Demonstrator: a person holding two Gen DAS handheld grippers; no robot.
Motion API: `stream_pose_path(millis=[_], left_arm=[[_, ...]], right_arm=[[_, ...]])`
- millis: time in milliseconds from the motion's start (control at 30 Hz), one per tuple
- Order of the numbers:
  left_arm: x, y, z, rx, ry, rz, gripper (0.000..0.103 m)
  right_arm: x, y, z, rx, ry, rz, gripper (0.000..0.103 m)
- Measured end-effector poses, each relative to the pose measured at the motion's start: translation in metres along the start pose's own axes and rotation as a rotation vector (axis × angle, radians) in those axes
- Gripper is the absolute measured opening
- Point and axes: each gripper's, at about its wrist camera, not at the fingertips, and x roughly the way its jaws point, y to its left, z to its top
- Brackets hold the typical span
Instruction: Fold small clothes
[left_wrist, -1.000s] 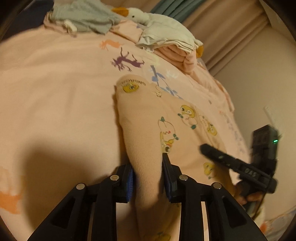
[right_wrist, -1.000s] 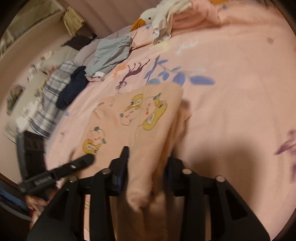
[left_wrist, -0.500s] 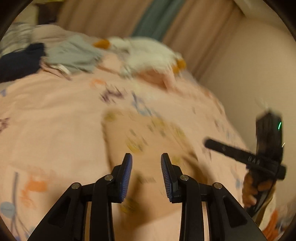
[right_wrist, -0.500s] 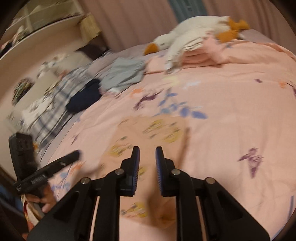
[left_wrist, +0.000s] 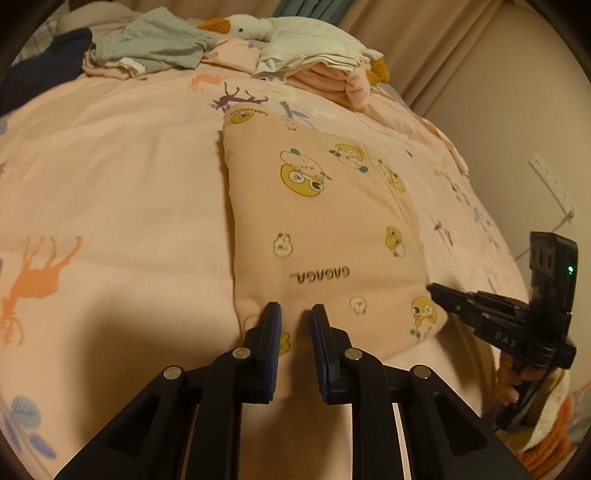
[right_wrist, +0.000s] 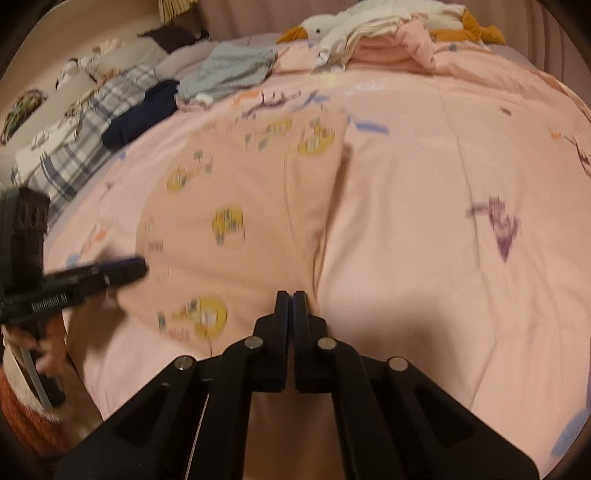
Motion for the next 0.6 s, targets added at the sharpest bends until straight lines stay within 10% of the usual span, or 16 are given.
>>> stream_pose_path(millis=[267,400,467,600], left_arm=[[-0.045,-0.028,0.006,0.103,-0.153,0.058,0.019],[-0.01,-0.025,0.011,0.048,-0.012,0.006,0.019],[0.014,-0.026,0.004,0.063,0.073,0.108,0.019],[0.014,-0.032,-0.001,0.101,0.046,0.153,0.019]], right_arm=[[-0.042,-0.001,0.02,0.08,-0.111,0.102,0.01],[-0.022,-0.01,0.068,0.079,-0.144,0.097,0.01],[0.005,-0.022,0.094,0.101,-0.118,0.111,0.01],[0.057,-0.045,0.114,0.18,-0.016,-0.011,0.009]])
